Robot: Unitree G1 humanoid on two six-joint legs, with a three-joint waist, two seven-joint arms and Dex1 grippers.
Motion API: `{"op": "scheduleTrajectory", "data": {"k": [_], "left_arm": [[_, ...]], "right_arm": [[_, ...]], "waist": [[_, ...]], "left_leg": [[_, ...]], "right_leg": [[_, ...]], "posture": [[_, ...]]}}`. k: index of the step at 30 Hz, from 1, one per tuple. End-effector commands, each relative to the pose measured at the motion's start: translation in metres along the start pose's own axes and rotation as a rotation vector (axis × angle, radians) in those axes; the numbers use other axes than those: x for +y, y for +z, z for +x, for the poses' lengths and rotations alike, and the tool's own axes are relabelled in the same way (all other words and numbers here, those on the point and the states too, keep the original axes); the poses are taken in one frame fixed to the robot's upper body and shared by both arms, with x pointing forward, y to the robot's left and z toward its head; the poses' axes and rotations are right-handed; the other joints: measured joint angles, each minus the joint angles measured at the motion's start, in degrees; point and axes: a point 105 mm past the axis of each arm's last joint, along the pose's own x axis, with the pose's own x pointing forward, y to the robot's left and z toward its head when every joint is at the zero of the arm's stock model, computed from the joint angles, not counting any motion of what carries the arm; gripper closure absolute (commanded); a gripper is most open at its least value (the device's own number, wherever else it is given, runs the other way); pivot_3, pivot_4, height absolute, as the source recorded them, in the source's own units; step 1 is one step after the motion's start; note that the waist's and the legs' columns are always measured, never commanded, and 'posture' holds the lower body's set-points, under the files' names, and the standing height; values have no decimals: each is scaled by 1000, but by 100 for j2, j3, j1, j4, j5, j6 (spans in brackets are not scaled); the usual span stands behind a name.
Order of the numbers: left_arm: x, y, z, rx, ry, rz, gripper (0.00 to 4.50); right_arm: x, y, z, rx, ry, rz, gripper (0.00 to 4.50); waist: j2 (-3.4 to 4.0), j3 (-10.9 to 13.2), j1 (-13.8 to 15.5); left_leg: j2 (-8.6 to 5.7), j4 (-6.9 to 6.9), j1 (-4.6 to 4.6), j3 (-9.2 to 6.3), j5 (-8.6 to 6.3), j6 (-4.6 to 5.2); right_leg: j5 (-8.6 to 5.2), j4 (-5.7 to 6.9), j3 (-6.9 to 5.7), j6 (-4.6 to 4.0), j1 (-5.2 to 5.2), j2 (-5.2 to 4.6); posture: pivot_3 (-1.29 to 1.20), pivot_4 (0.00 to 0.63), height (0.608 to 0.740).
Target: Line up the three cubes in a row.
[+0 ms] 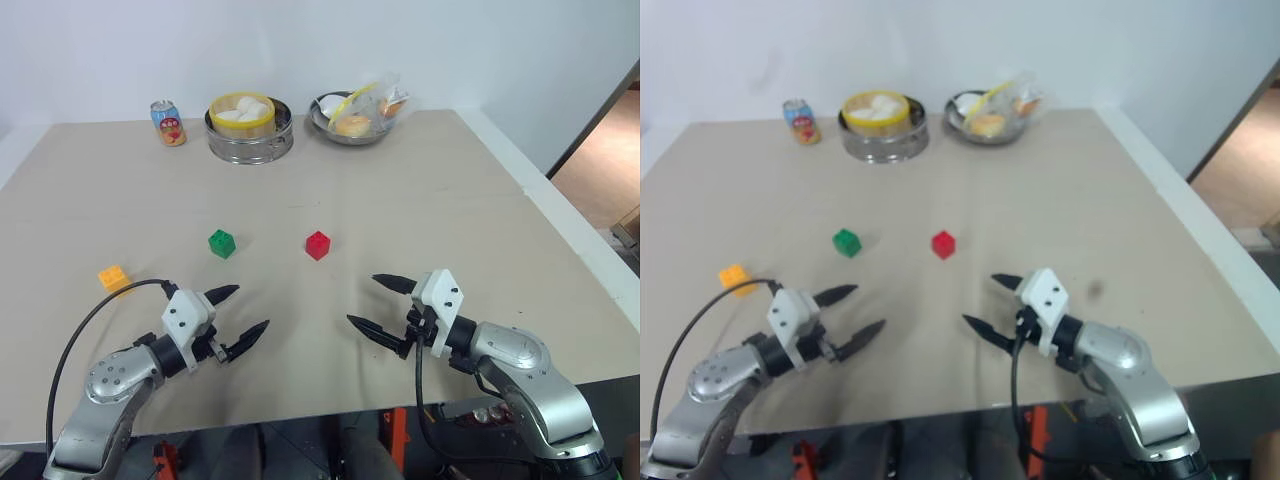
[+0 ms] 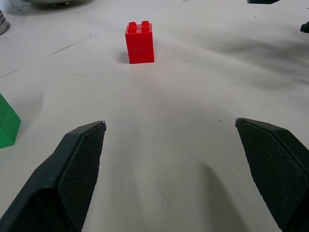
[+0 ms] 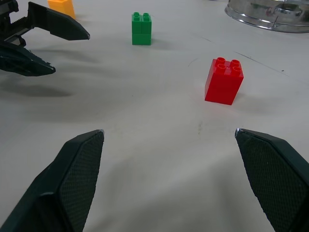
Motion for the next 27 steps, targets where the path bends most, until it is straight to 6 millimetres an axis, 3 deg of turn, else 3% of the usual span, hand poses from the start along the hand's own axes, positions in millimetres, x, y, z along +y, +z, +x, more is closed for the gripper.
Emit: {"op": "scheduleTrajectory", "data": {"k": [1,4,20,24,27], "left_arm": [[4,15,-4,-45,-50,17,52],[14,28,-12,-66,-125,6,52],[25,28,-14,-56,-156,21,52],[34,33,-8,-87,-50,-15,52],[30,35,-5,-100,-12,-34,52]], "right_arm": [[-8,11,-7,-18,-35,-47,0],[-14,17,-16,-5,-52,-55,0],[-27,10,-31,34,-113,-46,0],[-36,18,-20,-3,-167,18,0],[-50,28,6,-45,-241,75,0]], "waist": [[0,0,0],[-1,1,3],[-5,-1,2],[-5,-1,-10],[-9,-1,-80]], "left_leg": [[0,0,0,0,0,0],[2,0,-1,-1,0,0],[4,-2,3,10,-1,0],[4,-1,4,11,-1,0],[8,-1,8,14,0,1]], "right_leg": [[0,0,0,0,0,0],[2,0,-1,-3,-3,3],[5,-2,6,-7,-3,2],[8,-1,7,-7,-3,2],[19,-1,10,-5,-3,4]], "posture": [[0,150,740],[0,150,740],[0,150,740],[0,150,740],[0,150,740]]}}
